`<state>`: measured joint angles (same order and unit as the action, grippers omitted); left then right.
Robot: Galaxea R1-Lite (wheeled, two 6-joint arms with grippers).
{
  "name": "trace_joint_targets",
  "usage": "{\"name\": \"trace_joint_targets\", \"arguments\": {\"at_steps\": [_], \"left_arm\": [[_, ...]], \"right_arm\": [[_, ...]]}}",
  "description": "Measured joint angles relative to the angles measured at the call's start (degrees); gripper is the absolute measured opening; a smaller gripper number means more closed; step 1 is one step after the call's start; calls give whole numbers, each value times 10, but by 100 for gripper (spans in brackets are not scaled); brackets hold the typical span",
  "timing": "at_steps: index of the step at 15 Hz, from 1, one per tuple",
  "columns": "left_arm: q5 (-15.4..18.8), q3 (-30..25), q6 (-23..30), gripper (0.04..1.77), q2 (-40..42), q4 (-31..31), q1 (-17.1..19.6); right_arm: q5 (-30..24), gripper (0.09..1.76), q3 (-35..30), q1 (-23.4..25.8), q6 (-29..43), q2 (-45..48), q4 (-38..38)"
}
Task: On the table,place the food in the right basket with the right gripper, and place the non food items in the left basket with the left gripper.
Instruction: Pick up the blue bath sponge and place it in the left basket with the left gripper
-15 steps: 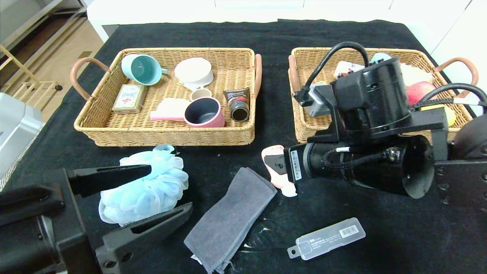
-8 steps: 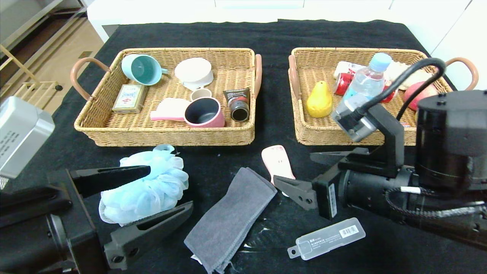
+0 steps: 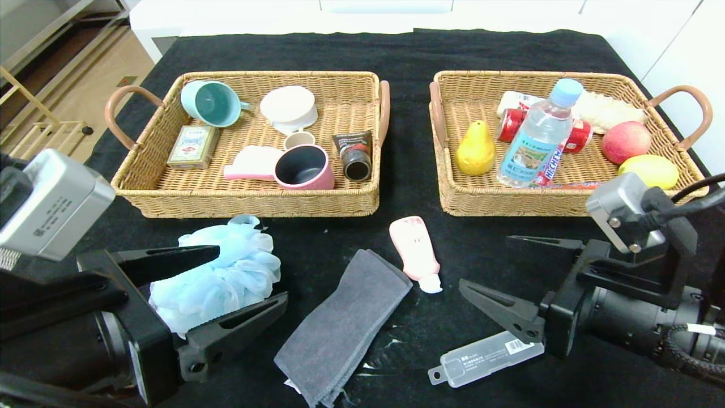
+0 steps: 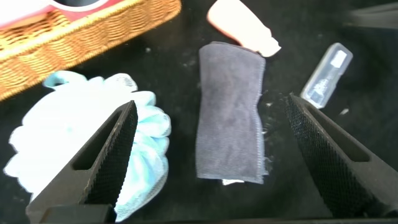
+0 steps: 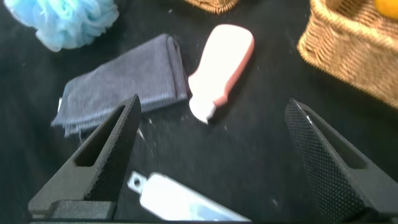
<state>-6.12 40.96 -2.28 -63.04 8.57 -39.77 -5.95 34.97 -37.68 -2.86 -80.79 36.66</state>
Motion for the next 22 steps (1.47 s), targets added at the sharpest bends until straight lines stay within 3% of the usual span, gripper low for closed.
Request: {"name": "trace_joint_targets", "arguments": {"at_steps": [2,4,8,11,16,19,22], "left_arm": [[-5,2,0,172,-2,0,0],[-30,8,-4,172,-2,-6,-2],[-67,47,-10,172,17,-103,-1],[-72,89,-18,172,20,-174,32],[-83,235,-20,172,-31,-352,105],[-81,288,-15,172,-92,-390,144],[-79,308,-2,172,-148,-393,156]], "right_arm": [[-36,169,-42,33,0,12,36],[-44,170,-55,44,0,19,42],[-44,170,-62,43,0,38,42],[-41,170,-63,46,0,49,42],[-39,170,-61,51,-3,53,43],[-38,170,-61,59,-5,54,43],[-39,170,-60,68,-5,54,43]]}}
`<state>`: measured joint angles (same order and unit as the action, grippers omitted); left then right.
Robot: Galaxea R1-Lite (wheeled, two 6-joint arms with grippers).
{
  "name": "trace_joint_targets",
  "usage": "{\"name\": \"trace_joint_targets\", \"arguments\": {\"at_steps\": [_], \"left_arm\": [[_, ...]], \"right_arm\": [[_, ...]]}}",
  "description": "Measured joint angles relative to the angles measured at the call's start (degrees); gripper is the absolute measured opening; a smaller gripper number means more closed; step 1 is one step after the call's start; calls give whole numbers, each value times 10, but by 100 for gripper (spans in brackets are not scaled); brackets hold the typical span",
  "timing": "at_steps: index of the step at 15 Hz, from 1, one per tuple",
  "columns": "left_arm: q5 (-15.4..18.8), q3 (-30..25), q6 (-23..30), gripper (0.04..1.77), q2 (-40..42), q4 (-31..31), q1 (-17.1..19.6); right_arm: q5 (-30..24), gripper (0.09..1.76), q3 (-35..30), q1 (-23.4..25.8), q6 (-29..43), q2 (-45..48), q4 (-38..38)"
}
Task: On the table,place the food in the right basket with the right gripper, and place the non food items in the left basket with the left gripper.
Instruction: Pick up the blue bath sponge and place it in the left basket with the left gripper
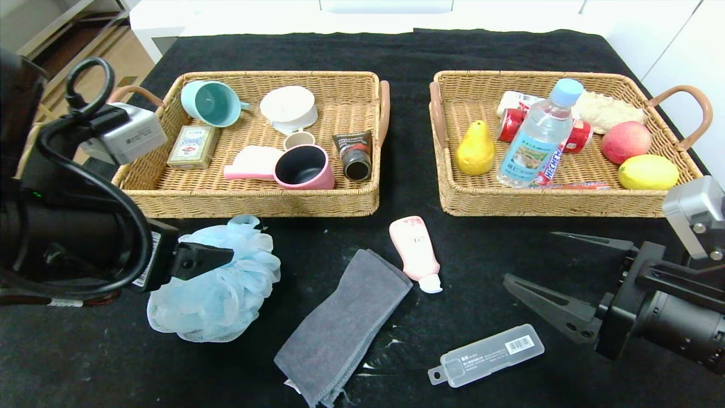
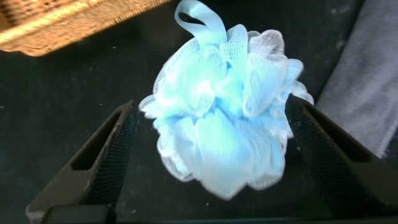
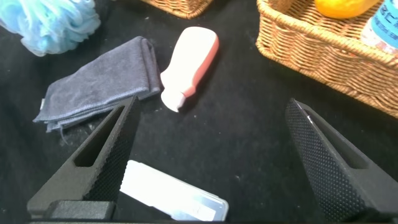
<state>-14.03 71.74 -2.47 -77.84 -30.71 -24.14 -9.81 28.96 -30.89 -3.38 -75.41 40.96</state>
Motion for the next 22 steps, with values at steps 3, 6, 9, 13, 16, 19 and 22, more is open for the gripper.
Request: {"name": "trace_joint_targets", "arguments": {"at_steps": [3,6,9,13,16,19,22], "left_arm": [[18,-8,31,172,-37,3,2],[21,-27,34,172,-59,6,4],[20,-35,38,172,-78,7,7],[22,-42,42,172,-96,23,7],[22,-47,42,132,-102,25,7],[22,-48,42,95,-103,26,7],[21,-48,41,71,-106,26,6]], "right_arm": [[0,170,1,2,0,0,0],[0,170,1,2,-1,0,0],[0,170,1,2,-1,0,0],[0,170,1,4,0,0,13],[0,170,-1,5,2,-1,20],[0,170,-2,4,2,-2,20],[0,170,-2,5,2,-5,20]]}}
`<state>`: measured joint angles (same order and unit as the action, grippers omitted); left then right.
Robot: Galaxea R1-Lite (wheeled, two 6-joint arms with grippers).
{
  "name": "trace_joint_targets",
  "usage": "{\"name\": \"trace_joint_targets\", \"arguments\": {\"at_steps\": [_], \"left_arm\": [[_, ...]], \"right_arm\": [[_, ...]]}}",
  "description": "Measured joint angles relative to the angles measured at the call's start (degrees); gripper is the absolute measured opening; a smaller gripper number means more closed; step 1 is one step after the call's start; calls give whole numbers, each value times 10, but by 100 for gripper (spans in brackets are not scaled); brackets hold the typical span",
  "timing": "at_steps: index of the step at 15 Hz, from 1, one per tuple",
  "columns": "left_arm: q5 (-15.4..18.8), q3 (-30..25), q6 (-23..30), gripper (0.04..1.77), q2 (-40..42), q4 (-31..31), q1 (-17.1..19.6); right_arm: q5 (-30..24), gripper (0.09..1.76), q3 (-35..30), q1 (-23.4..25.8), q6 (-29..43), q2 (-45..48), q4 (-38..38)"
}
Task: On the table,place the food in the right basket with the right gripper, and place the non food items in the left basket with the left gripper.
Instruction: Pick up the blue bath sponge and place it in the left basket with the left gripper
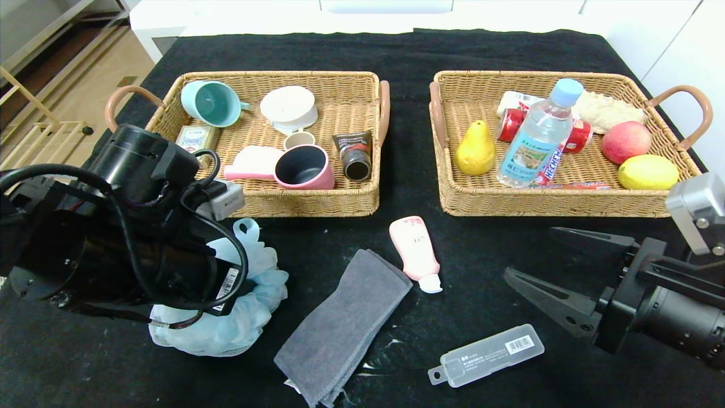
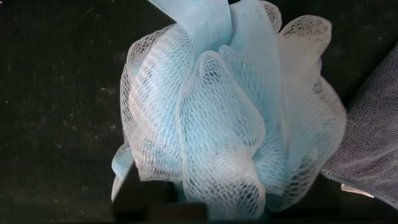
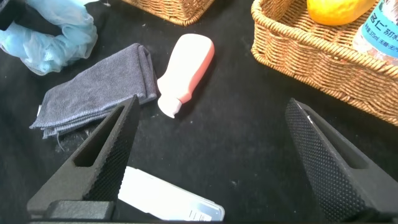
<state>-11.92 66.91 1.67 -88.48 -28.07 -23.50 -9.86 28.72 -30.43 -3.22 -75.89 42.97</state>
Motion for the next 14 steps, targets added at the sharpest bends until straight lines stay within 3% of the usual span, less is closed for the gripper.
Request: {"name": "trace_joint_targets", "arguments": {"at_steps": [9,14], "left_arm": [[0,2,0,65,-7,-1,-2],[0,7,-4,61,30,-11,-3]], "right_arm": [[0,171,-1,0,0,-6,0],[0,171,-4,-5,0,-7,0]]}}
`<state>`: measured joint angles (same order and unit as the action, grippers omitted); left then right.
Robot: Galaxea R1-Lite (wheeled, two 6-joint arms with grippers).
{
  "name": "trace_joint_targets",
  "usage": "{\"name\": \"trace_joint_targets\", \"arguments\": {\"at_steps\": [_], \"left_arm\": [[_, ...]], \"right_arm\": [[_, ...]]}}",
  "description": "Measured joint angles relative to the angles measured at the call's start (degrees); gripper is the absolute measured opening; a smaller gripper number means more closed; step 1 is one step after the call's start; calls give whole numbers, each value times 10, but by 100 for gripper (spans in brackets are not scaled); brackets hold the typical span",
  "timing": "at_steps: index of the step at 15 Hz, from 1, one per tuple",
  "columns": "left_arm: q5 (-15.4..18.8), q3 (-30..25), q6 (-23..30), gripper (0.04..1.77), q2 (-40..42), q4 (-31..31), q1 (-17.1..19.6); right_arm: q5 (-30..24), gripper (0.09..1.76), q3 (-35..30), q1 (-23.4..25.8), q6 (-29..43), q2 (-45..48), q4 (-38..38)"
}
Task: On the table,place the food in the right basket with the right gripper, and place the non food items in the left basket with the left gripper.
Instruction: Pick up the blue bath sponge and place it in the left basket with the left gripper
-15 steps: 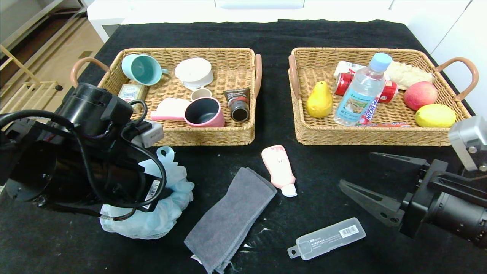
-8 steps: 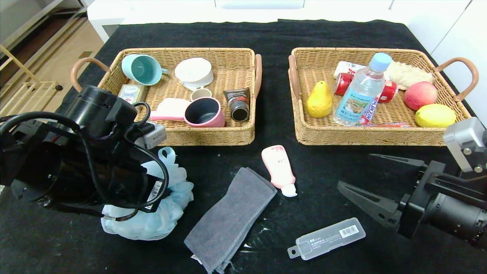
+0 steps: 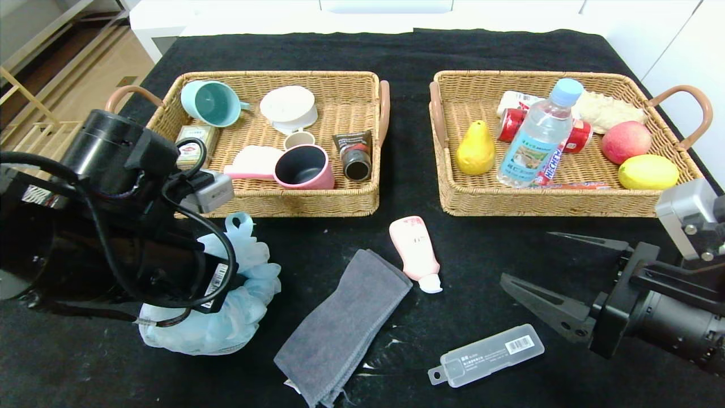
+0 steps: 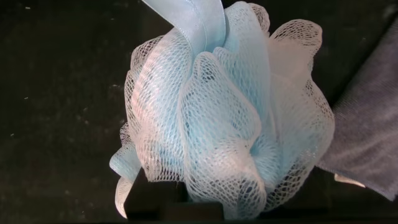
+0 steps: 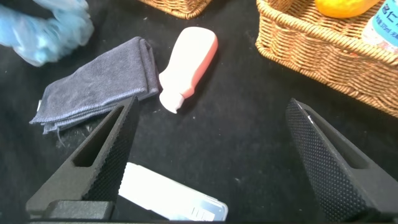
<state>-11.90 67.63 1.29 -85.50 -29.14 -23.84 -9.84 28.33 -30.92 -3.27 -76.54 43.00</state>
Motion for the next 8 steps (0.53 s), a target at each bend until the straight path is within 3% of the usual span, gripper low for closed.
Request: {"name": "trace_joint_targets", "arguments": {"at_steps": [8], "left_arm": [[-3,38,3,58,82,-9,-5]], "right_arm": [[0,171,-2,-4,-4,0,0]]}}
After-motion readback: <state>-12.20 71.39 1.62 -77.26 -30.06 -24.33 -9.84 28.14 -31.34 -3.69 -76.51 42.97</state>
